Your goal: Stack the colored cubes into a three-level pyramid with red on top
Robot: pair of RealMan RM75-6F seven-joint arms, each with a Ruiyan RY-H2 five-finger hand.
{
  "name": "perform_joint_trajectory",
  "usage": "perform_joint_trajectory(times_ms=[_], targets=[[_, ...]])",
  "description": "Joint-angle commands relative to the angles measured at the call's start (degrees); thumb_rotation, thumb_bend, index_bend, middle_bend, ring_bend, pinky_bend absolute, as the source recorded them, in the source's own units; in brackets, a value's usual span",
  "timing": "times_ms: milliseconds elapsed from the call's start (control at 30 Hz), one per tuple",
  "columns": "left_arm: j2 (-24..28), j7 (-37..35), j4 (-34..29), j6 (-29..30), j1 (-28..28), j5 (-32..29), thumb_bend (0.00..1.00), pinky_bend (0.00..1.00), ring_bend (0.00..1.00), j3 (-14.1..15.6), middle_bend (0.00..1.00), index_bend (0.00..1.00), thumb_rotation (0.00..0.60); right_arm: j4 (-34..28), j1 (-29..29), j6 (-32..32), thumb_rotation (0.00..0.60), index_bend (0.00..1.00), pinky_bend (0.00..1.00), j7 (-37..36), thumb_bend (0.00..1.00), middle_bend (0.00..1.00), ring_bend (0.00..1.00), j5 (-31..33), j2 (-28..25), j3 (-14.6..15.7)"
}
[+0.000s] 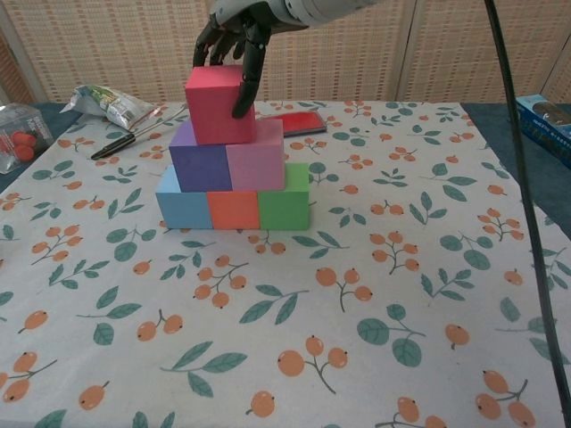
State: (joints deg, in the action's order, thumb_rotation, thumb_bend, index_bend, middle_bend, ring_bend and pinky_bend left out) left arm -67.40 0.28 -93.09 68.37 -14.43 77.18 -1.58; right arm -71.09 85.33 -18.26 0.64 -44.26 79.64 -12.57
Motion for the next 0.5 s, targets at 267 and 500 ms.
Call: perform_joint_trajectory(times_ms=[267, 500], targets=[[-0.3, -1.0, 1.0, 0.0, 0.1, 0.3, 0.36, 0.06, 0.0, 0.1, 0.0, 0.0, 0.6, 0.0, 1.7, -1.9, 0.6, 0.36, 0.01, 0.2, 0.0, 0.3, 0.01, 2.9, 0.5, 2.3], [-0.3, -1.4, 1.2, -0.1, 0.2, 0.5, 0.36, 0.06, 0.0, 0.3, 0.0, 0.0, 0.6, -0.5, 2.8, -3.1, 0.6, 0.36, 0.01, 1.2, 0.0, 0.3, 0.01, 4.8, 0.4, 4.0]])
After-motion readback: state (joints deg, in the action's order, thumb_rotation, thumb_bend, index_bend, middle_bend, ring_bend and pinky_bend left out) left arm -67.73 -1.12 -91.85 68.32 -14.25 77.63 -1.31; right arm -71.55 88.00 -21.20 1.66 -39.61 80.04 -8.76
